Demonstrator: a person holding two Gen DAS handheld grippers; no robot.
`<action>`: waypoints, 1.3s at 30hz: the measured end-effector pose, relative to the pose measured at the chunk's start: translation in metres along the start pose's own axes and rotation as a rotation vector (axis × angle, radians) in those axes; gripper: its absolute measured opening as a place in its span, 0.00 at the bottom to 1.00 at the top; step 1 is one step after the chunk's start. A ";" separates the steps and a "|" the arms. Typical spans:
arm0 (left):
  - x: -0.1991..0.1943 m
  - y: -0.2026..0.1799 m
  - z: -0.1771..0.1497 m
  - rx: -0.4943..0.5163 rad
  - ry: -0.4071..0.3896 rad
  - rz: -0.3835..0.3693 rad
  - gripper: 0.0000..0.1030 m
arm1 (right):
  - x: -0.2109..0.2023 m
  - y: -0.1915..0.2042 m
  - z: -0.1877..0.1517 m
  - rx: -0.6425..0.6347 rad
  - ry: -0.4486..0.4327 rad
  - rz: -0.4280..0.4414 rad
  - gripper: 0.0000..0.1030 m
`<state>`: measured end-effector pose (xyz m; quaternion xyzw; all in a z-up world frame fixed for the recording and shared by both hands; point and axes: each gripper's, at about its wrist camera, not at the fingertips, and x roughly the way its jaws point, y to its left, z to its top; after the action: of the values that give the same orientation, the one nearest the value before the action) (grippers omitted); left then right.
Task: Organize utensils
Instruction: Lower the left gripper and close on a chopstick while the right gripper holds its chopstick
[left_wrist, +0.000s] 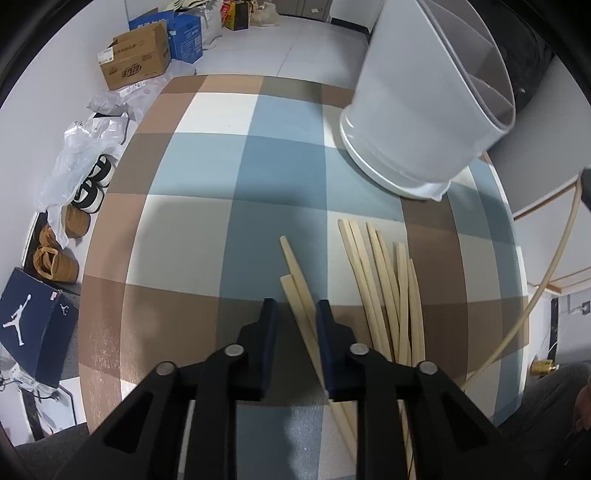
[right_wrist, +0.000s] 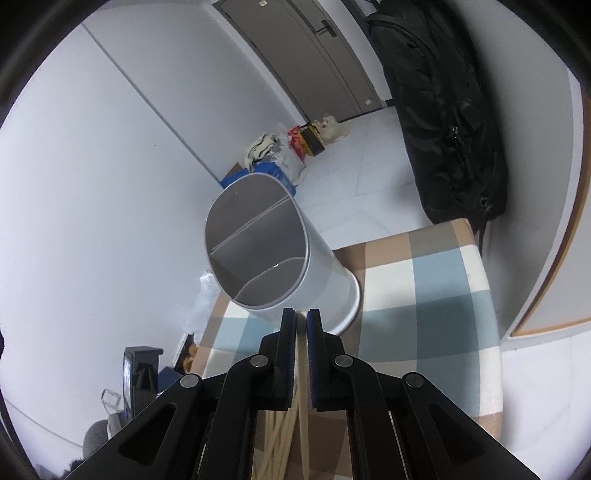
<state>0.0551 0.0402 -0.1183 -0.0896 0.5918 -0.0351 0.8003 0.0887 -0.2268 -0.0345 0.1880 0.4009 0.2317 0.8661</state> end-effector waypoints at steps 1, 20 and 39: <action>0.001 0.000 0.000 -0.003 -0.002 0.000 0.14 | 0.000 0.000 0.000 0.002 0.002 0.003 0.05; 0.007 -0.002 0.010 -0.027 0.012 0.015 0.15 | 0.000 0.001 -0.001 0.002 0.000 0.010 0.05; 0.003 0.000 0.005 -0.043 0.023 0.066 0.15 | -0.004 0.000 -0.001 0.010 -0.008 0.017 0.05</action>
<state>0.0608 0.0404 -0.1199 -0.0869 0.6041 0.0030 0.7921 0.0858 -0.2288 -0.0324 0.1967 0.3970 0.2362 0.8648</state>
